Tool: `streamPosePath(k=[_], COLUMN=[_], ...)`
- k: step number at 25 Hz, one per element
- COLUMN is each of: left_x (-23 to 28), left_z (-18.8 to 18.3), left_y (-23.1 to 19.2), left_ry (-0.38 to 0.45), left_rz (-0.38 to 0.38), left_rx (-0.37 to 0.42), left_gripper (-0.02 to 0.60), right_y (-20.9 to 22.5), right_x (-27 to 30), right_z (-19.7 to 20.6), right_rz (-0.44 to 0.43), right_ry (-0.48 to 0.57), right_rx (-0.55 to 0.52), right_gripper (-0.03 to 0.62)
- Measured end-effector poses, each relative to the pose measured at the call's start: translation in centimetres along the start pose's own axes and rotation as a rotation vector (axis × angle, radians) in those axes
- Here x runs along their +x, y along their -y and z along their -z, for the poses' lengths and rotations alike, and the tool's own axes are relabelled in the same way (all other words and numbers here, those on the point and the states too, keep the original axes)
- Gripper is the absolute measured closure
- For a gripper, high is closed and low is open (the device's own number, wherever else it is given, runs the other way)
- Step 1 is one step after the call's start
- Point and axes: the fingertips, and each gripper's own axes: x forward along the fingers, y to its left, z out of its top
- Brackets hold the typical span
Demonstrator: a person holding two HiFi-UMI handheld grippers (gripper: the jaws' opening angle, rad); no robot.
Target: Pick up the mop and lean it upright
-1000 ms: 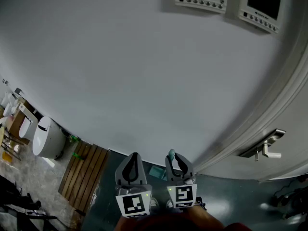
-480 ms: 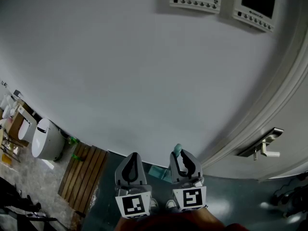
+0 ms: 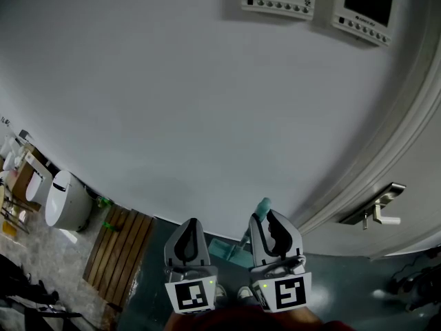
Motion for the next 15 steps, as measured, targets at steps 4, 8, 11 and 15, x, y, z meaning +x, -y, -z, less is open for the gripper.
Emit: streamPosePath(k=[4, 8, 11, 15], left_x=[-0.2, -0.4, -0.6, -0.8], left_z=[-0.4, -0.8, -1.3, -1.9], left_y=[0.0, -0.1, -0.1, -0.3], left_ry=[0.008, 0.016, 0.023, 0.032], left_rz=[0.002, 0.0, -0.002, -0.021], left_rx=[-0.002, -0.007, -0.004, -0.011], left_gripper=[0.566, 0.567, 0.568, 0.568], right_y=[-0.2, -0.4, -0.4, -0.4], right_x=[-0.1, -0.1, -0.2, -0.2], right_z=[-1.3, -1.4, -1.1, -1.1], right_rz=[-0.005, -0.007, -0.003, 0.001], right_ry=[0.025, 0.024, 0.016, 0.014], right_rx=[0.012, 0.007, 0.002, -0.009], right_gripper=[0.487, 0.487, 0.487, 0.487])
